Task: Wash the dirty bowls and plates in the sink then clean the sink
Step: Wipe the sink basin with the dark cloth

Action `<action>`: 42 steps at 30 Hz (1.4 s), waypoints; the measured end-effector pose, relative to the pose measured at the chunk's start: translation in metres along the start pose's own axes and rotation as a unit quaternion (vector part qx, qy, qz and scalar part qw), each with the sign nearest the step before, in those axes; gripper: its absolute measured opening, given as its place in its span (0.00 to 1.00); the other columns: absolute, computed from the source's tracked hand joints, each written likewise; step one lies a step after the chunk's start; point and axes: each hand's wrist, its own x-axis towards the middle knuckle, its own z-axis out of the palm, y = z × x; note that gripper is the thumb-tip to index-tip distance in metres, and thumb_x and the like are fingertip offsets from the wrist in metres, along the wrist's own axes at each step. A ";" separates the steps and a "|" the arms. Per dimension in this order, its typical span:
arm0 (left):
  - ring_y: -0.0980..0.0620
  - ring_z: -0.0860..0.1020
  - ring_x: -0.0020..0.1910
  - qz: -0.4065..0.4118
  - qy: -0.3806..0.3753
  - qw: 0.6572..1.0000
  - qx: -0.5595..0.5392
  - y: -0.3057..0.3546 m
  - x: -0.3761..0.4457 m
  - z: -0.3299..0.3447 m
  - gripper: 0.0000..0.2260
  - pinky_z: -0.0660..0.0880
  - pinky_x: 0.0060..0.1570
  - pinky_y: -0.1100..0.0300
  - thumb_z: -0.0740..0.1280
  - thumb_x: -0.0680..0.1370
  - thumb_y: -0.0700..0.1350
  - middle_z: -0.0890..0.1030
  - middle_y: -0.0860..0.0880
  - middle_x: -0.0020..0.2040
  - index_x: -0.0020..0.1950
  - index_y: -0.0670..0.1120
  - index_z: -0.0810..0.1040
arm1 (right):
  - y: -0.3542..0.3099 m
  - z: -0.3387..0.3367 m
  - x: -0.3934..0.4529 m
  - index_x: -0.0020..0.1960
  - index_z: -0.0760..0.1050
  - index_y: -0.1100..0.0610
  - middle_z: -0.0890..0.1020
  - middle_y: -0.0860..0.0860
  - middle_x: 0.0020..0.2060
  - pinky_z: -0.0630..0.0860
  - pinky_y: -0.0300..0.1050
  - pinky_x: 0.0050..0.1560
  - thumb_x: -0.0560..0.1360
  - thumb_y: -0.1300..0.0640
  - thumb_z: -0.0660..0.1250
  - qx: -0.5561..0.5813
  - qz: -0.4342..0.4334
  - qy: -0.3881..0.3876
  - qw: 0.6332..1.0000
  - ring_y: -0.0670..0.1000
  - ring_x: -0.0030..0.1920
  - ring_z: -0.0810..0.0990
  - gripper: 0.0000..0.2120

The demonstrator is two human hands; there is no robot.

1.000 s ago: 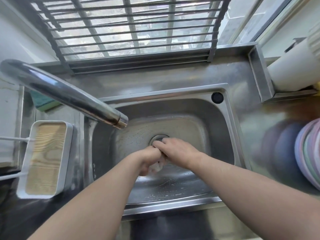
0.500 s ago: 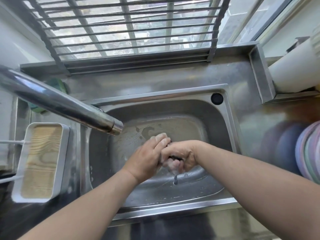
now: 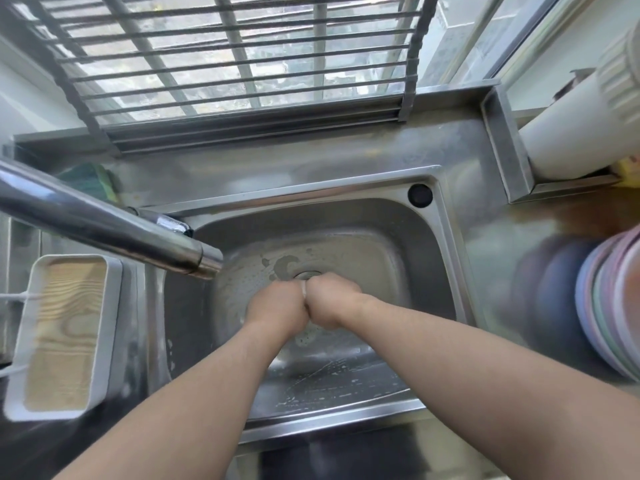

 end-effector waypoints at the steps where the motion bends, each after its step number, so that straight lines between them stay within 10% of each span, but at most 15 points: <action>1: 0.41 0.82 0.49 -0.010 -0.023 0.999 -0.027 0.002 0.001 -0.001 0.10 0.74 0.42 0.55 0.62 0.77 0.44 0.85 0.46 0.53 0.53 0.50 0.81 | 0.003 0.003 0.002 0.59 0.80 0.56 0.83 0.57 0.56 0.75 0.47 0.47 0.79 0.62 0.64 -0.012 -0.003 0.017 1.000 0.60 0.55 0.83 0.11; 8: 0.49 0.68 0.37 -0.140 -0.205 0.892 -0.378 0.005 -0.010 -0.013 0.10 0.65 0.37 0.59 0.65 0.73 0.31 0.75 0.45 0.39 0.40 0.46 0.74 | 0.002 -0.003 0.008 0.56 0.84 0.50 0.85 0.53 0.54 0.75 0.48 0.46 0.77 0.55 0.69 -0.113 -0.097 0.077 0.986 0.60 0.56 0.84 0.09; 15: 0.53 0.60 0.27 -0.196 -0.278 0.805 -0.487 -0.009 -0.018 0.001 0.14 0.58 0.31 0.61 0.61 0.75 0.31 0.67 0.49 0.31 0.36 0.48 0.70 | 0.004 0.011 -0.001 0.62 0.74 0.45 0.84 0.53 0.50 0.70 0.52 0.52 0.81 0.51 0.63 -0.169 -0.206 0.171 0.948 0.57 0.50 0.84 0.10; 20: 0.50 0.76 0.43 -0.111 -0.066 0.862 -0.490 0.003 -0.030 0.018 0.20 0.73 0.40 0.57 0.68 0.74 0.39 0.77 0.46 0.52 0.64 0.49 0.68 | 0.018 0.010 -0.004 0.61 0.77 0.42 0.84 0.50 0.56 0.72 0.46 0.47 0.77 0.50 0.66 -0.037 -0.085 0.079 0.993 0.58 0.57 0.83 0.13; 23: 0.47 0.71 0.66 0.069 0.090 0.960 -0.255 -0.006 -0.042 0.021 0.32 0.73 0.65 0.53 0.67 0.74 0.38 0.66 0.47 0.72 0.77 0.51 0.66 | 0.026 0.005 -0.001 0.60 0.80 0.47 0.85 0.52 0.54 0.76 0.46 0.48 0.78 0.50 0.65 0.111 0.004 -0.003 0.994 0.58 0.52 0.82 0.12; 26: 0.41 0.68 0.75 0.261 0.181 0.948 -0.027 -0.020 -0.043 0.023 0.37 0.76 0.67 0.46 0.69 0.70 0.34 0.65 0.46 0.79 0.80 0.45 0.67 | 0.032 0.003 -0.002 0.47 0.79 0.52 0.78 0.51 0.39 0.69 0.47 0.39 0.74 0.53 0.64 0.327 0.037 -0.115 0.937 0.53 0.36 0.74 0.07; 29: 0.39 0.71 0.74 0.314 0.179 0.932 -0.027 -0.030 -0.032 0.024 0.33 0.77 0.67 0.45 0.72 0.72 0.35 0.71 0.41 0.76 0.78 0.41 0.70 | 0.032 -0.005 -0.005 0.35 0.74 0.50 0.69 0.47 0.30 0.62 0.45 0.35 0.69 0.54 0.68 0.412 0.092 -0.314 0.850 0.48 0.29 0.66 0.05; 32: 0.41 0.80 0.49 0.335 0.231 0.908 -0.104 -0.026 -0.025 0.016 0.13 0.81 0.43 0.47 0.68 0.76 0.43 0.79 0.43 0.53 0.60 0.47 0.74 | 0.024 -0.015 -0.008 0.29 0.65 0.49 0.62 0.46 0.26 0.53 0.41 0.29 0.67 0.55 0.67 0.423 0.088 -0.438 0.788 0.47 0.25 0.59 0.13; 36: 0.41 0.77 0.30 0.262 0.197 0.945 -0.012 -0.023 -0.021 0.008 0.20 0.64 0.24 0.55 0.80 0.63 0.37 0.77 0.45 0.37 0.46 0.45 0.72 | 0.012 -0.016 -0.011 0.40 0.69 0.50 0.66 0.47 0.29 0.56 0.43 0.32 0.74 0.54 0.67 0.327 0.061 -0.323 0.886 0.49 0.27 0.62 0.08; 42: 0.43 0.84 0.53 0.100 0.093 0.976 0.172 -0.004 -0.022 -0.011 0.10 0.67 0.39 0.55 0.62 0.81 0.43 0.84 0.50 0.54 0.63 0.49 0.72 | -0.008 -0.008 -0.015 0.51 0.80 0.58 0.82 0.57 0.46 0.67 0.44 0.36 0.79 0.61 0.62 0.087 -0.049 -0.083 0.992 0.55 0.41 0.75 0.08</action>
